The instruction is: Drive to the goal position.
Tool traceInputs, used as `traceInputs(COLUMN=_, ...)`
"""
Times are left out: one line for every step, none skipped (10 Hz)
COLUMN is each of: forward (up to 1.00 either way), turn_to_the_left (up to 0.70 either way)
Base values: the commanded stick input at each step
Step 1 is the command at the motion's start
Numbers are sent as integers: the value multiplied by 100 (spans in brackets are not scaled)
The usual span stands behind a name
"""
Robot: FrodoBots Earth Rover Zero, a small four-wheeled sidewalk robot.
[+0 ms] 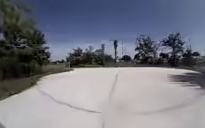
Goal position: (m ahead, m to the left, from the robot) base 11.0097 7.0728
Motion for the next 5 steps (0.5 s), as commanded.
traceInputs(forward=85, turn_to_the_left=0)
traceInputs(forward=85, turn_to_the_left=0)
traceInputs(forward=85, turn_to_the_left=0)
traceInputs(forward=85, turn_to_the_left=0)
traceInputs(forward=85, turn_to_the_left=0)
